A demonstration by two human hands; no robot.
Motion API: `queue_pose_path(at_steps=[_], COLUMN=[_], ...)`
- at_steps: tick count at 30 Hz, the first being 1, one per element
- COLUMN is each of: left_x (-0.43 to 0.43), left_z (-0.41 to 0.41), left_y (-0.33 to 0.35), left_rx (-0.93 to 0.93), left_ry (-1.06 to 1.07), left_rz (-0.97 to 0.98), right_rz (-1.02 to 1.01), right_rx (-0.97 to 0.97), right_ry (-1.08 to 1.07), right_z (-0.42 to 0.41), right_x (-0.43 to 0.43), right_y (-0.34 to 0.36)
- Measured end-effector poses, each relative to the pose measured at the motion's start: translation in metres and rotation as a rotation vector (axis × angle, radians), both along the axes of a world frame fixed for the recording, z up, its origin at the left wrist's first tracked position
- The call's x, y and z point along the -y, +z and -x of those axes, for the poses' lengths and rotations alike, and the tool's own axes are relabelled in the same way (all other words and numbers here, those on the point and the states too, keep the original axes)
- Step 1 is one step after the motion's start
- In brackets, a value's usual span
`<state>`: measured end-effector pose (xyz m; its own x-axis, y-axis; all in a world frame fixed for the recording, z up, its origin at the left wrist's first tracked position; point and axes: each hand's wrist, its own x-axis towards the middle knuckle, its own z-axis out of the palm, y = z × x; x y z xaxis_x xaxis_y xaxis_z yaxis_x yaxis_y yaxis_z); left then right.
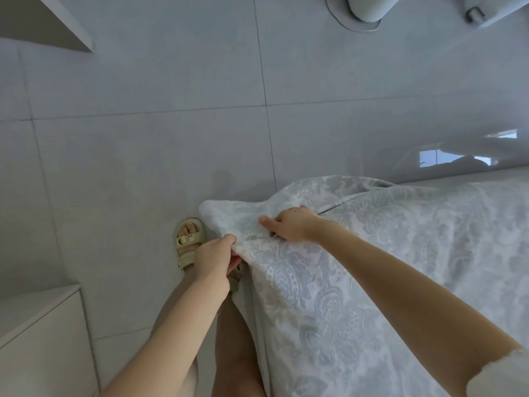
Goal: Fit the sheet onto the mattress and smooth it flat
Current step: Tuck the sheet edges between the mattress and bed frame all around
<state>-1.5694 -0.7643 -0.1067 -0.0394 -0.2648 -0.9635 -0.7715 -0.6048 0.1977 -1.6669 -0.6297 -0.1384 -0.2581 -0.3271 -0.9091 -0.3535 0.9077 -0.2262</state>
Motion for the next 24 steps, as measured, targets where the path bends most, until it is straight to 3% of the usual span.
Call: queue_pose_path(at_steps=[4,8,13,17,20,24], left_x=[-0.005,-0.023,-0.056,-0.082,-0.086,-0.082], left_z=[-0.008,-0.008,-0.005,-0.01,-0.008,-0.005], left_y=[0.038,0.086,0.094,0.087,0.081,0.077], left_rx=[-0.139,-0.403,-0.606,-0.601,-0.565,-0.515], left_ry=[-0.001,-0.055,-0.326,-0.637,-0.676,-0.681], left_rz=[-0.126,-0.323,-0.545,-0.604,-0.593,-0.671], right_rz=[0.142,0.349,0.443,0.428,0.37,0.178], right_rx=[-0.045,-0.104,-0.136,-0.114,-0.053,-0.364], right_ry=[-0.148,-0.347,-0.489,-0.499,-0.602,-0.727], right_z=[-0.014,-0.032,-0.05,-0.049,-0.033,0.022], right_x=[-0.025,-0.065,-0.098,-0.104,-0.098,-0.109], right_y=[0.058,0.13,0.176,0.174,0.168,0.129])
